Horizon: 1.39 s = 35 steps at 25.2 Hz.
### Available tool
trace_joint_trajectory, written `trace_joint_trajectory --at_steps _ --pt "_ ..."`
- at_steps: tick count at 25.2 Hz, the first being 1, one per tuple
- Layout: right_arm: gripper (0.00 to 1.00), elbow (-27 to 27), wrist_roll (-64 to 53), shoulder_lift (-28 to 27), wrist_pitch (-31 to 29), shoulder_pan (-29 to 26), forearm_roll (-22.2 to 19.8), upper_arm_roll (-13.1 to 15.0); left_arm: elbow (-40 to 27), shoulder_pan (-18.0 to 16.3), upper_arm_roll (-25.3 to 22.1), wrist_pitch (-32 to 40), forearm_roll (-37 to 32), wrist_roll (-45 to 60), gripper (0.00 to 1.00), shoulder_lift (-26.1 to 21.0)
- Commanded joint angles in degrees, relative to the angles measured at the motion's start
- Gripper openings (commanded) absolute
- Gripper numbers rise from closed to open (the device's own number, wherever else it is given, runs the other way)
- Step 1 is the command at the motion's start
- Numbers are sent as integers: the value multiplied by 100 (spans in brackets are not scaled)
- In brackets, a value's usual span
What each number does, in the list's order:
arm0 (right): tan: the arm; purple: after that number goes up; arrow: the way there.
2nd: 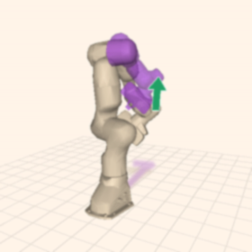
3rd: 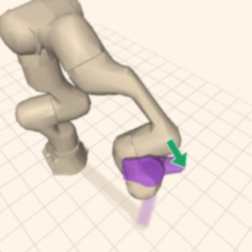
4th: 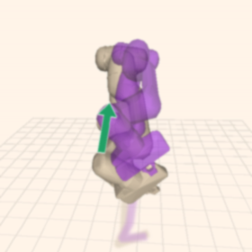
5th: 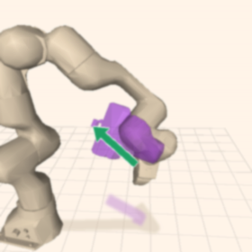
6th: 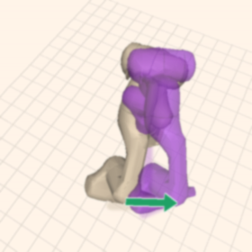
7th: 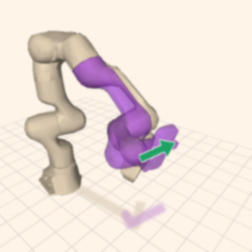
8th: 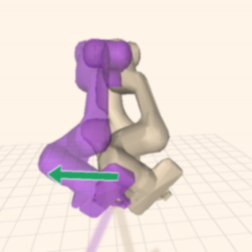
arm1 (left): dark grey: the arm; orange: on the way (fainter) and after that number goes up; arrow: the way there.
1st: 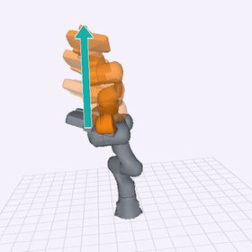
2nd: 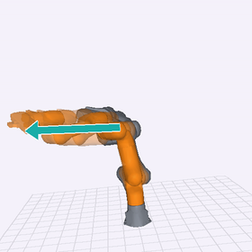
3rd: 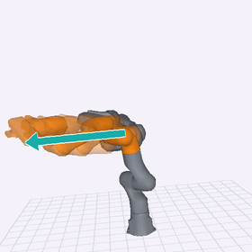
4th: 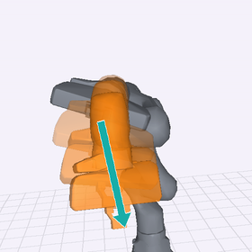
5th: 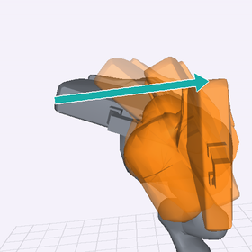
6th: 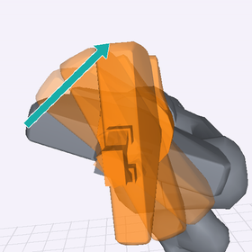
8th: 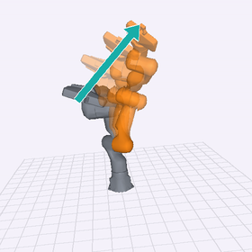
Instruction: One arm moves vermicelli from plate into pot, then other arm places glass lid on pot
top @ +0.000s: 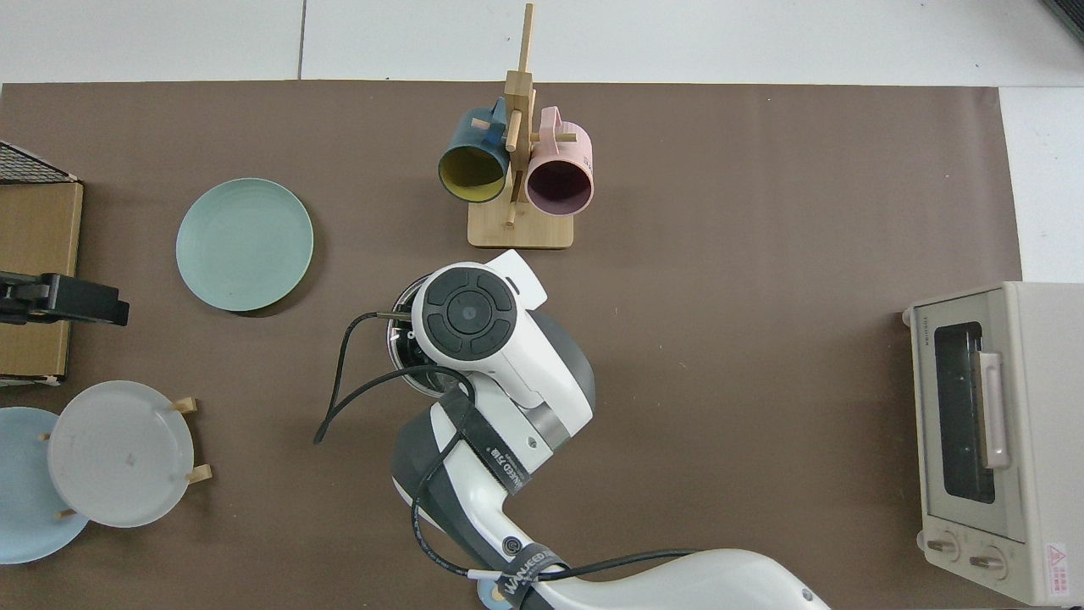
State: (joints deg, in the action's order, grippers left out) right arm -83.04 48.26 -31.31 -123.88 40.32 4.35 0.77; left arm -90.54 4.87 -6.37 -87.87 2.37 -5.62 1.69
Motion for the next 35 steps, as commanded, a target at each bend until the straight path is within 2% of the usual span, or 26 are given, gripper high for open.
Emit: trace_joint_trajectory --at_steps 1,35 --pt "99 -265 -221 160 -180 -59 189 -24 -183 31 5 -46 -123 -27 100 165" --pt "99 -309 -318 143 -215 -59 189 -24 -183 31 5 -63 -123 -27 100 165"
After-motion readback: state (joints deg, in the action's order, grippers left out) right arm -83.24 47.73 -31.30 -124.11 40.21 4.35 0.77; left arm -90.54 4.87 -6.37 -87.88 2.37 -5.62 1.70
